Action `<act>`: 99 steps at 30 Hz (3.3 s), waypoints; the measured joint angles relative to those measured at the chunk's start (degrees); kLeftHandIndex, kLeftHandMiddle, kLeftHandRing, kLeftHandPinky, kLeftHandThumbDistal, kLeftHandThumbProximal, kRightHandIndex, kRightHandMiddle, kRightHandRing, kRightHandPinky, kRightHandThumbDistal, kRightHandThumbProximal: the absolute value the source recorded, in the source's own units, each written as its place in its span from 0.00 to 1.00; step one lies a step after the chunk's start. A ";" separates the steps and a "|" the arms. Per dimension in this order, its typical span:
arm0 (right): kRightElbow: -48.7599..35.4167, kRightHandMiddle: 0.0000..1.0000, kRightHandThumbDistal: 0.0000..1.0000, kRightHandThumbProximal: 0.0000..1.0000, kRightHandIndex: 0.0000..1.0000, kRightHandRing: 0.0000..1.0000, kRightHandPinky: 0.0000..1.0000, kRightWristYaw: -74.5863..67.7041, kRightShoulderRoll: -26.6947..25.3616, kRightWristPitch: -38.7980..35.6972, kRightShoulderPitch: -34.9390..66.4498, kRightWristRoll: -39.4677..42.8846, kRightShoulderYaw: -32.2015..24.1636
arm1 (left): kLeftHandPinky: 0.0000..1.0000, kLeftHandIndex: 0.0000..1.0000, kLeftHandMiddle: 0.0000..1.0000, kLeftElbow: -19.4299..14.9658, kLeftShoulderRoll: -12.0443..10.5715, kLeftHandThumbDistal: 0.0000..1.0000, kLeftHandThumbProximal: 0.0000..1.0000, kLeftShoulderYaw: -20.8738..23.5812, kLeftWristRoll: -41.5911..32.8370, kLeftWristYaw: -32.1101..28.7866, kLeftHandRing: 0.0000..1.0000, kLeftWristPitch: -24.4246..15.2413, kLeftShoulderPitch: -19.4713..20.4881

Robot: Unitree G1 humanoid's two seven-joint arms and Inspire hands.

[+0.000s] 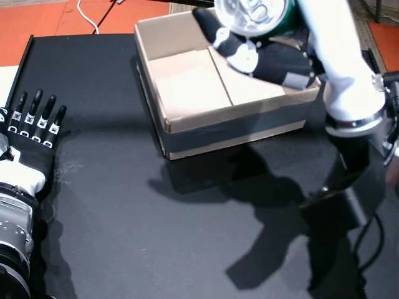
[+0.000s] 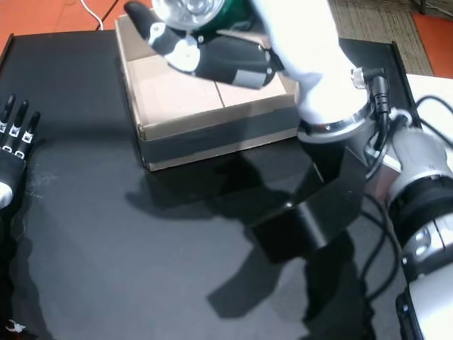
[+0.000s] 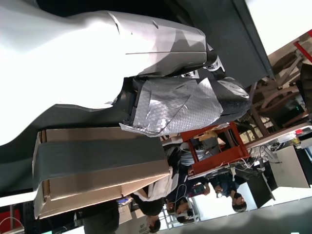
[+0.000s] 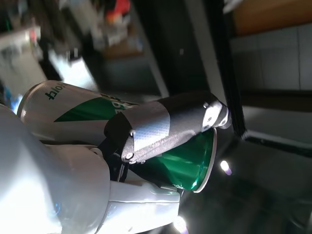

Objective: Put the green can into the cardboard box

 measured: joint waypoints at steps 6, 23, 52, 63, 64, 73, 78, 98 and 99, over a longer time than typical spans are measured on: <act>9.28 0.00 0.38 0.42 0.00 0.03 0.19 4.50 3.20 9.84 -8.46 4.02 3.00 | 0.86 0.66 0.58 0.10 -0.40 0.00 0.94 0.05 0.00 -0.48 0.69 0.00 0.01; 12.17 0.00 0.17 0.42 0.00 0.04 0.20 67.12 11.36 26.96 -11.75 29.78 -9.32 | 0.79 0.66 0.55 0.12 -1.31 0.00 0.89 0.25 -0.01 -0.60 0.64 -0.57 0.01; 12.83 0.01 0.54 0.21 0.00 0.03 0.35 66.63 11.01 33.82 -11.74 14.94 10.51 | 0.76 0.67 0.58 0.11 -3.84 0.00 0.99 0.31 0.00 -0.58 0.66 -2.10 -0.23; 12.86 0.03 0.55 0.17 0.00 0.07 0.34 70.29 11.01 33.57 -11.73 16.15 9.58 | 0.75 0.65 0.57 0.10 -3.88 0.00 0.90 0.34 -0.01 -0.59 0.65 -2.09 -0.26; 12.86 0.04 0.56 0.18 0.00 0.09 0.33 69.55 11.00 33.68 -11.73 15.83 10.00 | 0.73 0.64 0.56 0.10 -3.88 0.00 0.89 0.35 -0.01 -0.59 0.65 -2.09 -0.26; 12.86 0.37 0.59 0.44 0.25 0.56 0.45 62.99 10.99 33.67 -11.61 13.81 12.68 | 0.75 0.67 0.57 0.09 -3.93 0.00 0.94 0.29 -0.01 -0.61 0.66 -2.13 -0.26; 12.88 0.54 0.64 0.68 0.56 0.61 0.67 63.28 10.95 34.32 -11.61 13.38 14.08 | 0.75 0.68 0.58 0.09 -3.95 0.00 0.94 0.31 -0.01 -0.56 0.65 -2.14 -0.26; 13.04 0.77 0.66 0.73 0.79 0.76 0.76 67.15 10.17 35.62 -11.61 13.62 14.65 | 0.76 0.68 0.58 0.09 -4.06 0.00 0.95 0.70 -0.05 -0.54 0.68 -2.16 -0.26; 13.04 0.77 0.67 0.73 0.78 0.76 0.76 67.27 10.17 35.62 -11.61 13.65 14.63 | 0.76 0.68 0.58 0.09 -4.06 0.00 0.95 0.79 -0.05 -0.56 0.68 -2.16 -0.26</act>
